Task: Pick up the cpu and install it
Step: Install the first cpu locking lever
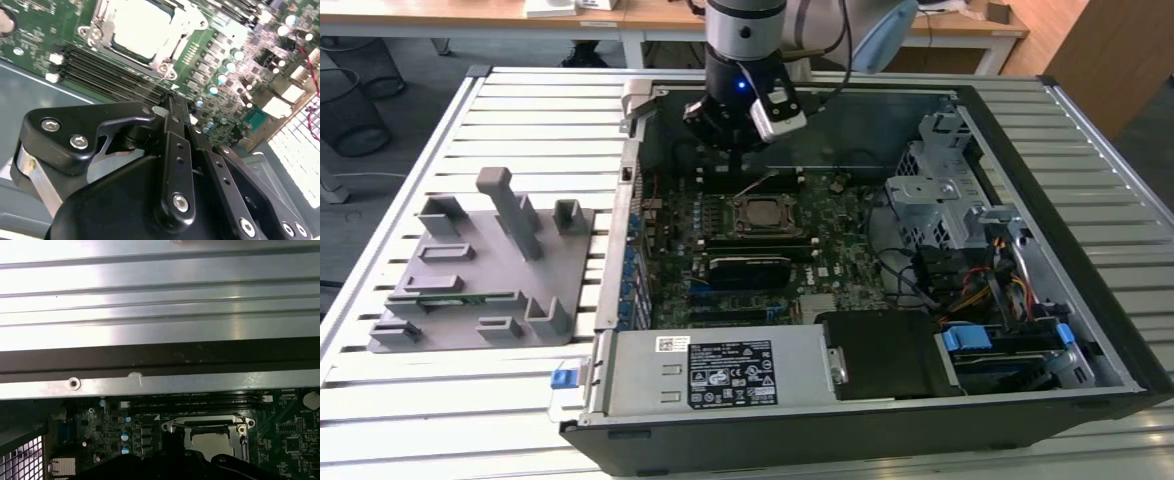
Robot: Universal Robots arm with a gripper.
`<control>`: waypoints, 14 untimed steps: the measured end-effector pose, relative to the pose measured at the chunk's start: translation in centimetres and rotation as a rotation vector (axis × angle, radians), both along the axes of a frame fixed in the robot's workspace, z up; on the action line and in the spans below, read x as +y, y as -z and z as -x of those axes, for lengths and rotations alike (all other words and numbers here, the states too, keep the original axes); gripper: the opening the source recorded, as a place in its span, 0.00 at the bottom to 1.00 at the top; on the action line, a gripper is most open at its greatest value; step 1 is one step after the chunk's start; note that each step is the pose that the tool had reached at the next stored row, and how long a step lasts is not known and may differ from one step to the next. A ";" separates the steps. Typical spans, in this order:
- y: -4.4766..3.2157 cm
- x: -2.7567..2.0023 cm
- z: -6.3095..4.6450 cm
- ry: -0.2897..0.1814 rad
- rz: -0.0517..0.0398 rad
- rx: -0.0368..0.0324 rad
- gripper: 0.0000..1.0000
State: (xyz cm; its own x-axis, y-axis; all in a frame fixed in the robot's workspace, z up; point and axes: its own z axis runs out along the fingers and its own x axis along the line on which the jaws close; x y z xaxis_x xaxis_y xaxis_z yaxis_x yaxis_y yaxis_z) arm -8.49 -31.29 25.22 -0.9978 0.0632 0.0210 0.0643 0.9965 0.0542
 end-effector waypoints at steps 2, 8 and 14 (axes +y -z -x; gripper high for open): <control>0.01 0.00 -0.4 -0.001 0.0000 0.0004 0.12; 0.06 -0.32 -0.5 -0.001 -0.0320 0.0003 0.12; 0.19 -0.70 -0.5 -0.032 -0.0713 0.0013 0.12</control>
